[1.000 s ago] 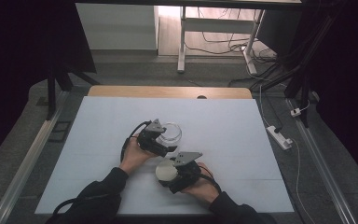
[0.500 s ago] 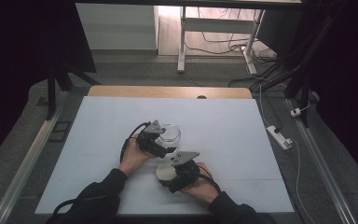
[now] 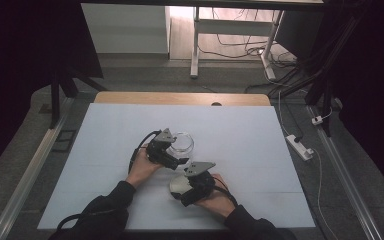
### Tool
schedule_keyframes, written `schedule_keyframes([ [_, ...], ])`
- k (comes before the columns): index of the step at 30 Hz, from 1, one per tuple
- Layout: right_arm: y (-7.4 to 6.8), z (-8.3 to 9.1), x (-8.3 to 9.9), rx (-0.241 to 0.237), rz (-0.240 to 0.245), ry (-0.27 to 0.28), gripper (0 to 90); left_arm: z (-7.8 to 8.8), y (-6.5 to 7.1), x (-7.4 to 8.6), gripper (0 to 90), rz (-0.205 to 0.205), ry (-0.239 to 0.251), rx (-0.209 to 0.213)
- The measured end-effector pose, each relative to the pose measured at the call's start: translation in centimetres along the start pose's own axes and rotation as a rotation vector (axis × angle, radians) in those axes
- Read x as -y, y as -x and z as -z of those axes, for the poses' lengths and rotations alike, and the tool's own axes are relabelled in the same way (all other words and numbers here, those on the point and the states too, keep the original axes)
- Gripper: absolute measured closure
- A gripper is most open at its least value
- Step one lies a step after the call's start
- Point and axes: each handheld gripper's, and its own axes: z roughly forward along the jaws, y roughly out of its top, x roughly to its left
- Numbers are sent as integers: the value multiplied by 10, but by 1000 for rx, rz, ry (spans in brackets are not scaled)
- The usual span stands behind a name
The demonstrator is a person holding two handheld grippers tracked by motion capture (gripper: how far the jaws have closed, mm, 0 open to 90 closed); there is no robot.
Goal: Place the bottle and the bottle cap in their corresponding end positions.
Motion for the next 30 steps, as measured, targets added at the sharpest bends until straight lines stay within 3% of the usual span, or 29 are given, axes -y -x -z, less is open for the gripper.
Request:
schedule_keyframes([
  [10,1,7,-2,-7,-24,33,10,12,-1,1,0,-3,17,14],
  [16,-1,11,-3,-20,-46,48,0,25,-2,3,0,20,32,17],
  [30,-6,23,-5,-15,-40,65,0,54,6,8,0,39,25,15],
])
